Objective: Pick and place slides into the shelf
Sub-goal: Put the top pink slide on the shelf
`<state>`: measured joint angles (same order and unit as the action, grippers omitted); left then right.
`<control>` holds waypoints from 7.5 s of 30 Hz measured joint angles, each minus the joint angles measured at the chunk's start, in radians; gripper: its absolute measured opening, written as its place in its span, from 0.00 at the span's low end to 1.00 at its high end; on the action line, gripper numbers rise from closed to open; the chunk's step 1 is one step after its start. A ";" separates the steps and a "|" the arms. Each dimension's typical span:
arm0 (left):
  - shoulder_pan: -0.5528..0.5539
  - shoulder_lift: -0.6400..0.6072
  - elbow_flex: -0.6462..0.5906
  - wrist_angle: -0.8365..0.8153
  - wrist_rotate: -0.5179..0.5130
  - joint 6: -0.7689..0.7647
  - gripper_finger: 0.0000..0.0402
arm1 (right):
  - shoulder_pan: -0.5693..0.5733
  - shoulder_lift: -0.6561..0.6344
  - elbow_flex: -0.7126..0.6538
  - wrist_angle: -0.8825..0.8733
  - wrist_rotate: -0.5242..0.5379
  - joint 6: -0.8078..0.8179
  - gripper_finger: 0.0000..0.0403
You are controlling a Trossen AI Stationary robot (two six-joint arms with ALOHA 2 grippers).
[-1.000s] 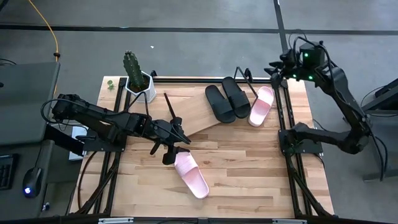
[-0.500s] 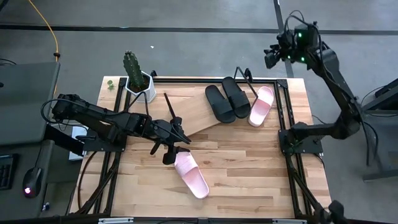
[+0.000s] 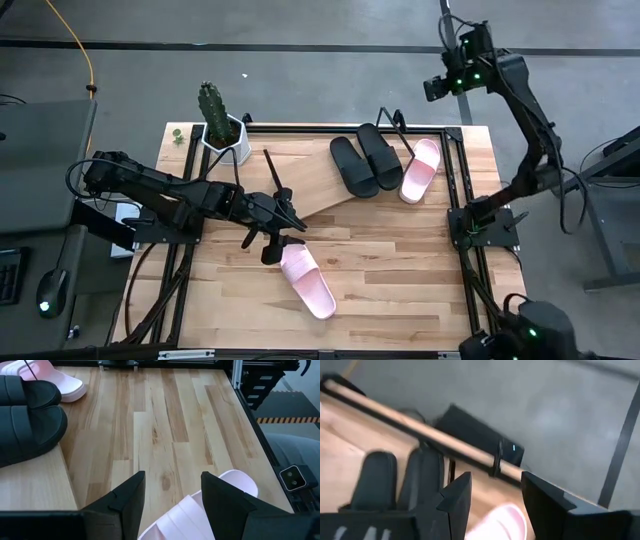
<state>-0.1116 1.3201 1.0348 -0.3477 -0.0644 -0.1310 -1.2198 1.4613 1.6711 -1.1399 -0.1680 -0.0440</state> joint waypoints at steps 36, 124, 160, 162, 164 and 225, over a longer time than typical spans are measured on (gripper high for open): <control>0.000 0.000 0.000 0.001 0.000 0.021 0.44 | -0.011 0.214 0.000 -0.232 0.064 0.073 0.40; 0.000 0.000 0.000 -0.020 0.000 0.048 0.44 | 0.571 -0.372 -0.657 -0.107 0.578 0.177 0.40; 0.000 0.000 0.000 -0.020 0.000 0.056 0.44 | 0.771 -0.422 -0.901 0.162 0.531 0.108 0.40; 0.000 0.000 0.000 -0.020 0.000 0.056 0.44 | 0.771 -0.422 -0.913 0.181 0.535 0.107 0.40; 0.000 0.000 0.000 -0.020 0.000 0.056 0.44 | 0.771 -0.420 -0.916 0.178 0.535 0.104 0.40; 0.000 0.000 0.000 -0.023 0.000 0.063 0.44 | 0.526 -0.297 -0.908 0.147 0.714 0.186 0.40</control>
<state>-0.1116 1.3201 1.0344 -0.3702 -0.0643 -0.0681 -0.6941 1.1638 0.7631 -0.9934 0.5455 0.1415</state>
